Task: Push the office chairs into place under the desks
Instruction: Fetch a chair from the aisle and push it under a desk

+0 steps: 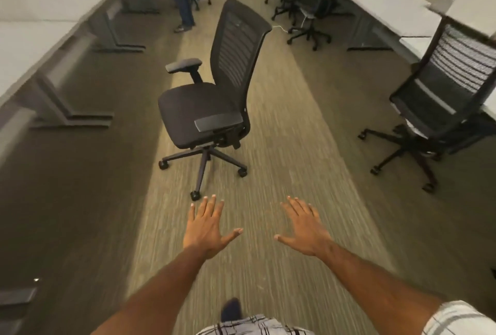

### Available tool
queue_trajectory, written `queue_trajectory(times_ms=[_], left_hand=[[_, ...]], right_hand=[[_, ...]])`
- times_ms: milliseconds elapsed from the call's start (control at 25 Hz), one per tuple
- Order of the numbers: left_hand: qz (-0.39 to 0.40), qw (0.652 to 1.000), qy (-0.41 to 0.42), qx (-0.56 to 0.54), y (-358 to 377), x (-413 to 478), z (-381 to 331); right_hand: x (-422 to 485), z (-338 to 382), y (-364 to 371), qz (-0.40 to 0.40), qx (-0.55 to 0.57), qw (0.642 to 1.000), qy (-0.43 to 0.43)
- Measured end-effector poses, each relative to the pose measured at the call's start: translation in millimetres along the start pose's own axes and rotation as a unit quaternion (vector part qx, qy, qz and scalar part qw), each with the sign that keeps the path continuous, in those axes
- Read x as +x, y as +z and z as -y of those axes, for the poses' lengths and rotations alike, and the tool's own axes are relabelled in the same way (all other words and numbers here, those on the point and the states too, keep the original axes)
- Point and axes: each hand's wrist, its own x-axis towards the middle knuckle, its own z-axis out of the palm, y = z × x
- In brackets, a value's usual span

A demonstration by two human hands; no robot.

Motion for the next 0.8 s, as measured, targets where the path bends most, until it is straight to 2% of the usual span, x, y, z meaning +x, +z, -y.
queue_trajectory(times_ms=[200,320,640,800], left_hand=[[-0.004,0.998,0.067,0.021,-30,126,-36],[-0.023,0.997,0.078,0.016,-42,196,-60],[-0.048,0.998,-0.018,0.022,-92,346,-113],[-0.108,0.989,-0.098,-0.034,-145,419,-137]], right_hand=[[63,-67,-40,-0.033,0.037,0.997,0.052],[106,-112,-62,-0.031,0.043,0.997,0.056],[265,-229,-169,-0.030,0.014,0.999,-0.024],[346,-265,-241,-0.045,-0.010,0.995,-0.087]])
